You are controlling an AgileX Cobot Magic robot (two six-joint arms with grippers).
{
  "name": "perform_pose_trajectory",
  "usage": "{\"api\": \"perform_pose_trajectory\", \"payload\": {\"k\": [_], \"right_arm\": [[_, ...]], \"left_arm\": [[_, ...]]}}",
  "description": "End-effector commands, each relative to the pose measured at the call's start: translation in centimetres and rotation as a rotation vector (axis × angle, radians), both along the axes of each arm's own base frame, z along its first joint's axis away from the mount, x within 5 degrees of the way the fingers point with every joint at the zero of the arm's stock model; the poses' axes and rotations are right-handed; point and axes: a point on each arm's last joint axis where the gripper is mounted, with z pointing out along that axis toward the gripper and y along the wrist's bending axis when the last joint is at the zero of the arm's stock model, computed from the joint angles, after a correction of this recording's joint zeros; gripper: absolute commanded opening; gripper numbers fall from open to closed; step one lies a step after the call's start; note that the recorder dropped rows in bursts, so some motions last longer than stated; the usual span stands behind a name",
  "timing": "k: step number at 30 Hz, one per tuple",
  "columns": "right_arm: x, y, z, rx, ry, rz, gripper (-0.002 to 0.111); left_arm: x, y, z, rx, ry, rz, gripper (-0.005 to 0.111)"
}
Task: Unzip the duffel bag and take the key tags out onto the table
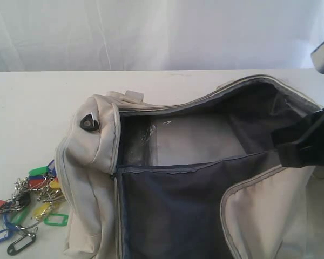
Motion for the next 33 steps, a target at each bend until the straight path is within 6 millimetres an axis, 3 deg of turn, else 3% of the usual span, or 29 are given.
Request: {"api": "perform_pose_trajectory", "payload": {"k": [1, 33], "right_arm": [[-0.07, 0.04, 0.04, -0.001, -0.015, 0.003, 0.002], [-0.05, 0.04, 0.06, 0.000, -0.018, 0.001, 0.002]], "left_arm": [[0.11, 0.02, 0.19, -0.007, -0.037, 0.006, 0.000], [0.20, 0.56, 0.19, -0.003, -0.037, 0.110, 0.000]]}}
